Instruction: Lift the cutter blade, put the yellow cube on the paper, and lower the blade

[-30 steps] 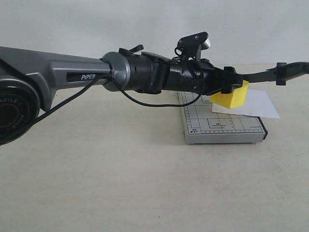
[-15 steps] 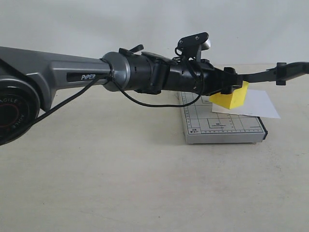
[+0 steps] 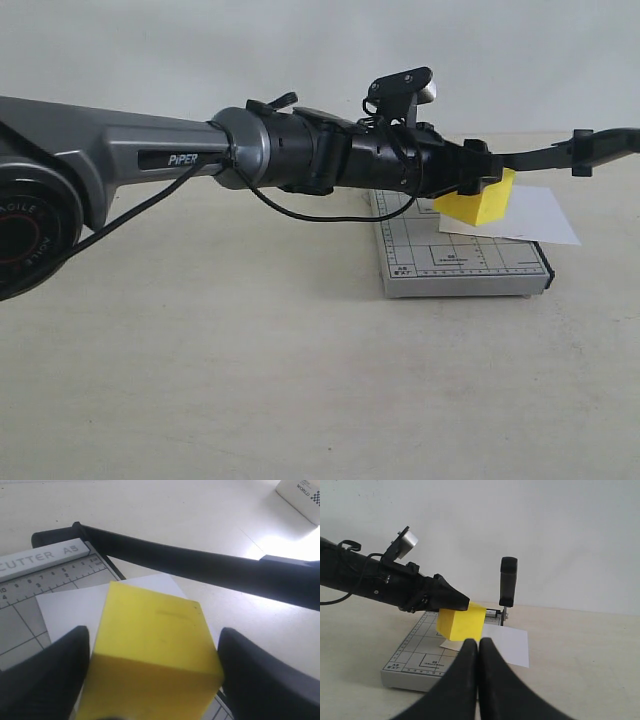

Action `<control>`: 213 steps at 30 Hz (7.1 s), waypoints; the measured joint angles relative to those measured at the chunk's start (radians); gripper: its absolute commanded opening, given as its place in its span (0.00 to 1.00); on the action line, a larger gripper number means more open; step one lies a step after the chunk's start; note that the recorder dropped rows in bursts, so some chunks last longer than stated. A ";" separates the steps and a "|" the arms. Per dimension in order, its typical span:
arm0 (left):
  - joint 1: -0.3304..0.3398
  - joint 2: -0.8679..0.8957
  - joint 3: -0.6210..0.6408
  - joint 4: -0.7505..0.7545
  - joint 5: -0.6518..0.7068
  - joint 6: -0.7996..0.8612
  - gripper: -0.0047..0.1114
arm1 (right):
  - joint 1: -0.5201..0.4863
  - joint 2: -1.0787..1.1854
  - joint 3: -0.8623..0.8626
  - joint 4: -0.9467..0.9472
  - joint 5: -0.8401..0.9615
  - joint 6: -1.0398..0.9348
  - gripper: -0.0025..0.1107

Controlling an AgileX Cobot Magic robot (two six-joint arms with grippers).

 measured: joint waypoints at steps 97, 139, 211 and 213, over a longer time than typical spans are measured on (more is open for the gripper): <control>0.256 -1.953 1.378 0.610 0.182 -0.305 0.08 | 0.000 0.000 0.000 0.000 0.000 0.000 0.02; 0.250 -2.402 1.836 0.705 -0.095 -0.305 0.08 | 0.000 0.000 0.000 0.001 0.000 0.000 0.02; 0.895 -2.402 1.856 1.672 0.057 -1.273 0.08 | 0.000 1.186 -1.285 0.073 0.912 0.052 0.58; 0.895 -2.402 1.856 1.672 0.057 -1.273 0.08 | 0.000 1.246 -1.329 0.034 0.991 0.052 0.58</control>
